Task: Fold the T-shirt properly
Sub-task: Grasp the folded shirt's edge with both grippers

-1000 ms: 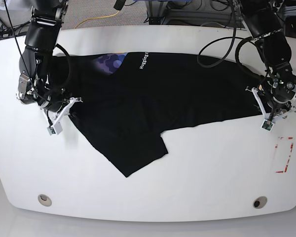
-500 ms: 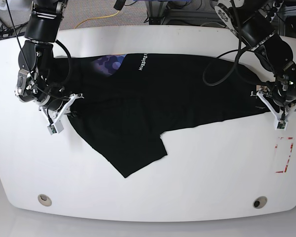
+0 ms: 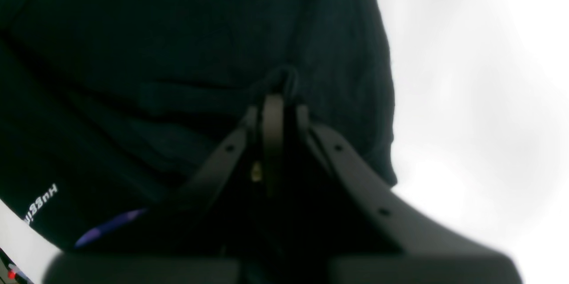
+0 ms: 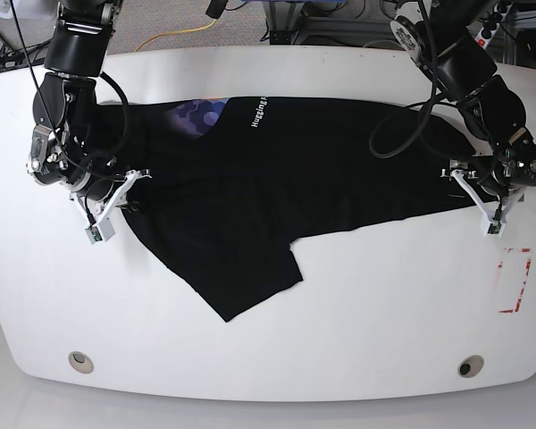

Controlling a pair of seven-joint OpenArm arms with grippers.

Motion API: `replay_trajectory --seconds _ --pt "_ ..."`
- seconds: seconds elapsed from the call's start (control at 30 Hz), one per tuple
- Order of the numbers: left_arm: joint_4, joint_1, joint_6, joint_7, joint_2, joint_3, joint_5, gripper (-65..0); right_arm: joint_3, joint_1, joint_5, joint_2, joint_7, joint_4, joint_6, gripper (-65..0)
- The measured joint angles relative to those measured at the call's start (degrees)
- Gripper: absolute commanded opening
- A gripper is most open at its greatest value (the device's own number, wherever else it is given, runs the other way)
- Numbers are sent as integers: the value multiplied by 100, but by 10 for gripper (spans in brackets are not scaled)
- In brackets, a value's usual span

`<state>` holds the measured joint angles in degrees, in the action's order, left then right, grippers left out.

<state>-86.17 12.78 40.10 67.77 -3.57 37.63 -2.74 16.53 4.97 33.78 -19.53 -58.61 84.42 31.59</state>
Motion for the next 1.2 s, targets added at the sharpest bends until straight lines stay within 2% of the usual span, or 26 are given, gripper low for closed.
replay_trajectory --seconds 0.4,0.6,0.77,0.83,0.97,1.0,1.2 --pt "890 433 -2 -7 -42 238 -17 -214 26 -15 -4 164 -9 -2 17 -650" --pt "890 442 -2 -7 -35 208 2 -346 33 -15 -22 144 -13 -2 13 -650" --pt "894 442 -2 -7 -28 208 0 -421 28 -15 -13 160 -11 -2 15 -650" --pt "894 442 -2 -7 -28 208 0 -478 31 -15 -15 155 -11 -2 15 -650" --pt "894 437 -2 -7 -28 243 2 -633 28 -15 -13 160 -11 -2 15 -650" --pt "894 437 -2 -7 -31 243 0 -650 28 -15 -13 160 -11 -2 15 -650" --pt "887 442 -2 -7 -31 240 2 -650 28 -15 -13 160 -13 -2 13 -650"
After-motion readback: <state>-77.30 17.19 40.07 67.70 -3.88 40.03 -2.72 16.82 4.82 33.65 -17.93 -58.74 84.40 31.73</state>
